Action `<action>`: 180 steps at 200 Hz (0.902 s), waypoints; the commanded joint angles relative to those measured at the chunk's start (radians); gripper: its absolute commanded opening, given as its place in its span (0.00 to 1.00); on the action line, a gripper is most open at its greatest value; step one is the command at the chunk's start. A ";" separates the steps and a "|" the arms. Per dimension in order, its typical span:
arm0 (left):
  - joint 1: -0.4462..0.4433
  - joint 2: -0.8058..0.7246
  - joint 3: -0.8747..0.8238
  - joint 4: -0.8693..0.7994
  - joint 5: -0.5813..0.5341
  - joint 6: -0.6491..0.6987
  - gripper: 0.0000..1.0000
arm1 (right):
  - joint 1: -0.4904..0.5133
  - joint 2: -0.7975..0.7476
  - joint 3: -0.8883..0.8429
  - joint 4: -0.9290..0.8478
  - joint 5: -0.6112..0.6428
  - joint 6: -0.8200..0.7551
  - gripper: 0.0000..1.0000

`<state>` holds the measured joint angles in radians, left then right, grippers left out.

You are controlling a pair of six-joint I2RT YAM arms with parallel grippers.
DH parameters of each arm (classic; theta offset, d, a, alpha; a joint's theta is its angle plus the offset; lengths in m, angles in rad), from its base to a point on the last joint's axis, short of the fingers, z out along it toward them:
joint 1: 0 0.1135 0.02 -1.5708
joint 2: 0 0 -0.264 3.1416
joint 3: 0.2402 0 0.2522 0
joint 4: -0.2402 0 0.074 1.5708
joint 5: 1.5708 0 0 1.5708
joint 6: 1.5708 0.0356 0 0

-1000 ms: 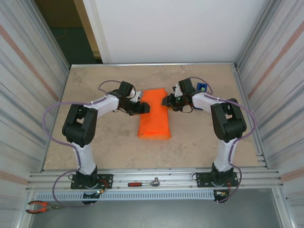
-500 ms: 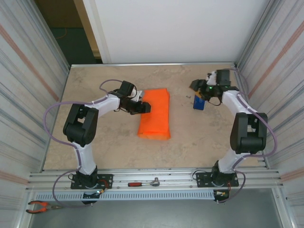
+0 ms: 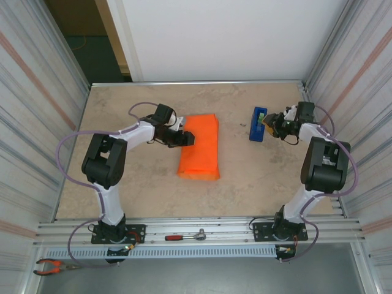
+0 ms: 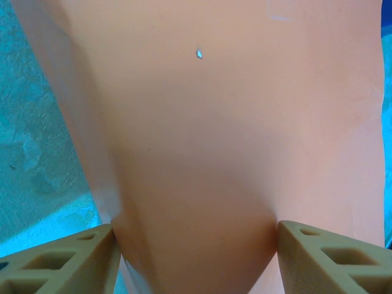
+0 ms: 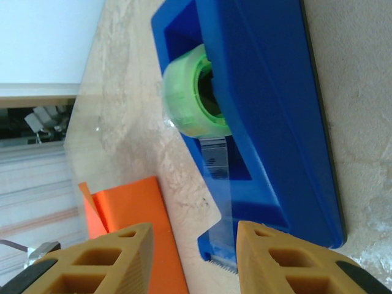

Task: Wrap the gift box in paper

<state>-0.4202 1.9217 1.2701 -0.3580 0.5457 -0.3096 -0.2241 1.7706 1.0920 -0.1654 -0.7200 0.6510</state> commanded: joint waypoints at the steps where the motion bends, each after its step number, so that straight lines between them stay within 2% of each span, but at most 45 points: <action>1: -0.016 0.088 -0.023 -0.078 -0.135 0.040 0.65 | -0.003 0.037 0.014 0.021 -0.037 -0.006 0.35; 39: -0.016 0.091 -0.023 -0.079 -0.134 0.040 0.65 | -0.001 0.076 0.026 0.038 -0.056 -0.002 0.29; 110: -0.017 0.095 -0.021 -0.079 -0.132 0.041 0.65 | 0.012 0.108 0.035 0.042 -0.068 -0.005 0.25; 180: -0.023 0.092 -0.026 -0.077 -0.133 0.042 0.65 | 0.029 0.116 0.047 0.030 -0.071 -0.011 0.15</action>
<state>-0.4202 1.9263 1.2774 -0.3664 0.5480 -0.3065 -0.2062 1.8782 1.1202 -0.1238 -0.7601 0.6502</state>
